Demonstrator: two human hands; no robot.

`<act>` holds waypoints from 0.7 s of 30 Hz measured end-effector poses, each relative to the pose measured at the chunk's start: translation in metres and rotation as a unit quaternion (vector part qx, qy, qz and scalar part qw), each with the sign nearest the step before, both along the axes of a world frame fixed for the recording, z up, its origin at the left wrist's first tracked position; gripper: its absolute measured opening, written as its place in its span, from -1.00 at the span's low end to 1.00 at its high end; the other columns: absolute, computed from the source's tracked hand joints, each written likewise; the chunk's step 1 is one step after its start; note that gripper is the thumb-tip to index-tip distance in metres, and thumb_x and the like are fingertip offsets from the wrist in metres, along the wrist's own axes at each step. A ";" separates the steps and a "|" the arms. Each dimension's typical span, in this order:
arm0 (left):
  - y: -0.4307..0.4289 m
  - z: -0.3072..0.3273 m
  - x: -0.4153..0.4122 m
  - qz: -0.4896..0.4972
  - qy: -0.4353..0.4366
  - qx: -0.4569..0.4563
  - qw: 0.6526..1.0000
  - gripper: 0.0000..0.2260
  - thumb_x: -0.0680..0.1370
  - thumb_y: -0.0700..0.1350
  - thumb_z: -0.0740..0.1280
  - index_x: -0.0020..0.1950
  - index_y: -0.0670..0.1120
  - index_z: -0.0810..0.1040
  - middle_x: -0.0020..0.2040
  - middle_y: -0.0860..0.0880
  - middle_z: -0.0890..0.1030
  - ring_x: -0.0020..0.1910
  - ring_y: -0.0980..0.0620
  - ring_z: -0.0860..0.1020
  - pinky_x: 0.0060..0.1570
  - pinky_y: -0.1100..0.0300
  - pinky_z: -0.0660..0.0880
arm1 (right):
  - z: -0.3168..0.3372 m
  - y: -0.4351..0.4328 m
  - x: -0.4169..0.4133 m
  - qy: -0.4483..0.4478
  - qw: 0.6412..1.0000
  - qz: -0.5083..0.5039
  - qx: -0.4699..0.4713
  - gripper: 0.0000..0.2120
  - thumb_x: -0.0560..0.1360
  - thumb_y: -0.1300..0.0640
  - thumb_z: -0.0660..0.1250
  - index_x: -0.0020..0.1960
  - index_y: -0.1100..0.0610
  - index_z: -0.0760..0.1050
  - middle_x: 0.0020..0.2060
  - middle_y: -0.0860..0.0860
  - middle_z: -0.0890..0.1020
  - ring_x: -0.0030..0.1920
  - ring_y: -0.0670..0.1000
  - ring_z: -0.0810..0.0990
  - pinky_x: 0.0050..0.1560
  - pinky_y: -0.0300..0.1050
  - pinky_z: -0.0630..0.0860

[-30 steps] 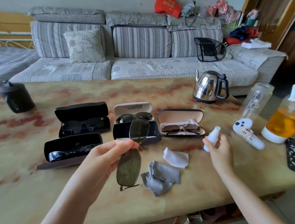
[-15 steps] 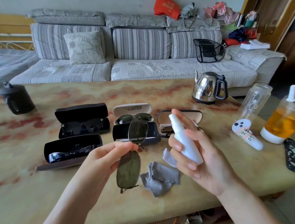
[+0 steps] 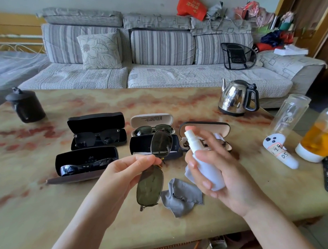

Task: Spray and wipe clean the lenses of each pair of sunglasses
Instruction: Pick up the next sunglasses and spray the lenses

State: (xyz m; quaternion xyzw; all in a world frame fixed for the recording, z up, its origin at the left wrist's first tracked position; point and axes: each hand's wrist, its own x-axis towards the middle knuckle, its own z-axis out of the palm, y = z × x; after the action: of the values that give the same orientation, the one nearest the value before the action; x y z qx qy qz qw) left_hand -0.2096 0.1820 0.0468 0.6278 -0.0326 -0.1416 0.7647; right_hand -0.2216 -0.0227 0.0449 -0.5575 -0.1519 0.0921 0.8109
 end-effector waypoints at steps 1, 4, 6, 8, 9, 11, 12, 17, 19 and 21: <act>0.000 0.000 0.000 -0.001 -0.001 0.001 1.000 -0.76 0.35 0.00 0.35 -0.21 -0.12 0.72 -0.26 0.00 0.66 -0.28 0.15 0.61 -0.29 0.39 0.49 | 0.003 0.002 -0.001 -0.029 0.996 -0.041 -0.077 -0.57 0.44 0.16 0.31 0.27 -0.15 0.46 -0.40 0.05 0.44 -0.55 -0.03 0.29 -0.60 -0.28 0.22; 0.000 0.000 0.000 -0.001 -0.004 0.003 1.000 -0.73 0.32 0.04 0.37 -0.18 -0.12 0.72 -0.23 0.01 0.66 -0.24 0.15 0.62 -0.26 0.38 0.50 | 0.009 0.006 -0.001 -0.122 0.954 -0.112 -0.249 -0.55 0.47 0.19 0.30 0.25 -0.25 0.44 -0.53 0.02 0.37 -0.54 -0.02 0.30 -0.52 -0.25 0.31; -0.001 0.000 0.000 -0.002 -0.005 0.003 1.000 -0.73 0.33 0.03 0.37 -0.18 -0.12 0.72 -0.23 0.00 0.67 -0.23 0.14 0.62 -0.25 0.38 0.50 | 0.013 0.010 -0.001 -0.177 0.920 -0.143 -0.320 -0.52 0.49 0.30 0.30 0.22 -0.23 0.43 -0.46 0.13 0.41 -0.49 0.01 0.31 -0.42 -0.23 0.36; -0.001 0.000 0.000 0.000 -0.002 0.001 1.000 -0.74 0.35 0.01 0.36 -0.17 -0.13 0.72 -0.22 -0.01 0.67 -0.22 0.13 0.62 -0.25 0.38 0.50 | 0.015 0.013 0.001 -0.239 0.863 -0.187 -0.403 -0.49 0.46 0.34 0.31 0.19 -0.22 0.42 -0.42 0.13 0.42 -0.42 0.04 0.30 -0.32 -0.28 0.34; -0.001 0.000 0.000 0.001 -0.001 -0.001 1.000 -0.75 0.36 0.00 0.36 -0.17 -0.13 0.72 -0.22 -0.01 0.67 -0.22 0.13 0.62 -0.25 0.37 0.50 | 0.015 0.015 0.003 -0.259 0.838 -0.201 -0.437 -0.48 0.44 0.33 0.31 0.18 -0.24 0.41 -0.45 0.07 0.40 -0.41 0.01 0.28 -0.31 -0.31 0.29; -0.002 0.000 0.000 -0.001 0.002 -0.002 1.000 -0.75 0.36 0.01 0.36 -0.17 -0.13 0.72 -0.21 -0.01 0.67 -0.22 0.12 0.62 -0.25 0.37 0.50 | 0.015 0.018 0.005 -0.278 0.803 -0.210 -0.483 -0.46 0.42 0.32 0.31 0.20 -0.24 0.39 -0.50 -0.09 0.36 -0.44 -0.05 0.27 -0.27 -0.39 0.24; -0.002 0.000 0.000 -0.002 0.003 -0.002 1.000 -0.75 0.35 0.01 0.36 -0.18 -0.13 0.72 -0.21 -0.02 0.67 -0.22 0.12 0.62 -0.25 0.38 0.50 | 0.016 0.020 0.006 -0.282 0.792 -0.211 -0.498 -0.47 0.41 0.32 0.31 0.21 -0.20 0.39 -0.50 -0.17 0.38 -0.45 -0.09 0.29 -0.21 -0.47 0.22; -0.001 -0.001 0.001 -0.005 0.002 0.001 1.000 -0.74 0.32 0.03 0.37 -0.19 -0.11 0.72 -0.22 -0.02 0.67 -0.23 0.12 0.62 -0.24 0.37 0.51 | 0.016 0.023 0.007 -0.285 0.779 -0.233 -0.507 -0.52 0.39 0.35 0.31 0.22 -0.06 0.44 -0.46 -0.36 0.41 -0.45 -0.22 0.35 -0.12 -0.57 0.21; -0.001 -0.002 0.002 -0.007 0.002 0.000 1.000 -0.76 0.34 0.02 0.37 -0.19 -0.12 0.72 -0.23 -0.02 0.66 -0.24 0.13 0.62 -0.25 0.37 0.50 | 0.019 0.023 0.006 -0.291 0.783 -0.252 -0.488 -0.49 0.40 0.34 0.32 0.20 -0.15 0.41 -0.43 -0.20 0.44 -0.45 -0.21 0.33 -0.20 -0.53 0.27; 0.000 -0.002 0.002 -0.007 0.003 0.001 1.000 -0.76 0.35 0.01 0.36 -0.18 -0.12 0.72 -0.23 -0.03 0.66 -0.24 0.12 0.62 -0.26 0.37 0.50 | 0.022 0.021 0.003 -0.285 0.804 -0.246 -0.460 -0.42 0.42 0.35 0.33 0.18 -0.27 0.37 -0.40 0.03 0.41 -0.45 -0.11 0.31 -0.34 -0.41 0.33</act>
State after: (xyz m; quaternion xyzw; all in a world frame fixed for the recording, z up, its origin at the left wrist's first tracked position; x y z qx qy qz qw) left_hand -0.2074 0.1820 0.0447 0.6277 -0.0349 -0.1486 0.7634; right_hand -0.2183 -0.0017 0.0665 -0.8849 -0.1742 -0.2144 0.3751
